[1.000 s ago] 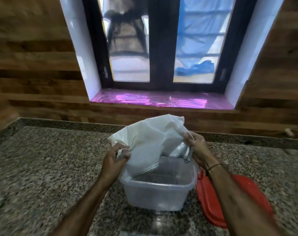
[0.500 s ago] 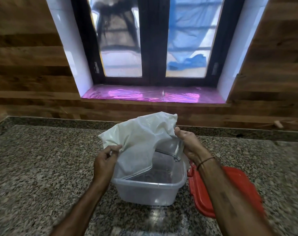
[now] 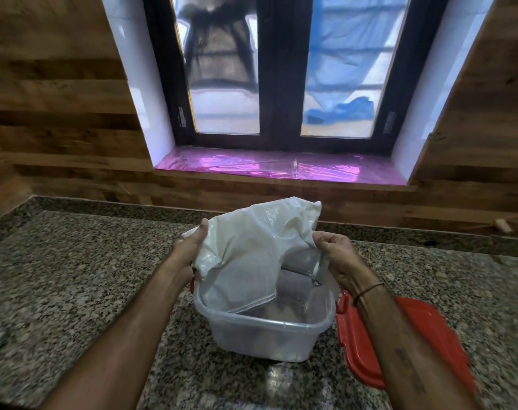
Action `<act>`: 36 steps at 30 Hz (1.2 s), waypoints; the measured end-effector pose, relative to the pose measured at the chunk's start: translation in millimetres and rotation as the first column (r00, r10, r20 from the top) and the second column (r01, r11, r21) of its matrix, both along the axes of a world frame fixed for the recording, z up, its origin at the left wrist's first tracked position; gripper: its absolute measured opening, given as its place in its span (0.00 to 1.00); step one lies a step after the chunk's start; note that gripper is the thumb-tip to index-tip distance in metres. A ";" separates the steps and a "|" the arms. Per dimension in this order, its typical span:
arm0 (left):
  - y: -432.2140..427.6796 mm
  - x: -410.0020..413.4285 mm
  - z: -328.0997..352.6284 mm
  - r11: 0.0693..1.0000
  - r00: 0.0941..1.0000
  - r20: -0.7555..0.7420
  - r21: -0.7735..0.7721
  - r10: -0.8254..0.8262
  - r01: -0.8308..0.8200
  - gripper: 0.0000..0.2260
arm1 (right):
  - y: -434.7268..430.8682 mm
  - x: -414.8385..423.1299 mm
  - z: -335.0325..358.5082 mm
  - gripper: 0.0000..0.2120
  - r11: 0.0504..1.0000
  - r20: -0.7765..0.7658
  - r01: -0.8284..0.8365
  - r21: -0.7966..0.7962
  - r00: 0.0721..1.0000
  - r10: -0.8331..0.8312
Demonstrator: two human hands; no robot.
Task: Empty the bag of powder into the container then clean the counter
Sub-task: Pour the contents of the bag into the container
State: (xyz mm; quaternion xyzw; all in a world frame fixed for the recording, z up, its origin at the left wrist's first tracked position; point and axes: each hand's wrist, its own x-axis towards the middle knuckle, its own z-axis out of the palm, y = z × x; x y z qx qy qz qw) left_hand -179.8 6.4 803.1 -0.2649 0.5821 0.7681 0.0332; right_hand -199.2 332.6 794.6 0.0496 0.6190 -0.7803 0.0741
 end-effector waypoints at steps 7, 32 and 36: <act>16.4 1.7 -1.6 0.981 0.974 -0.119 0.020 0.193 -0.192 0.24 | 3.9 3.1 3.0 0.08 0.998 0.005 -0.055 0.022 0.998 0.055; 11.6 44.9 -9.0 0.995 0.870 -0.488 0.100 0.073 -0.027 0.25 | -15.2 -5.2 10.4 0.30 0.957 0.045 -0.035 -0.289 0.998 0.050; 13.6 51.7 -4.7 0.994 0.861 -0.502 0.100 0.082 -0.036 0.27 | -11.7 -4.2 16.2 0.31 0.985 0.041 -0.064 -0.161 0.997 0.071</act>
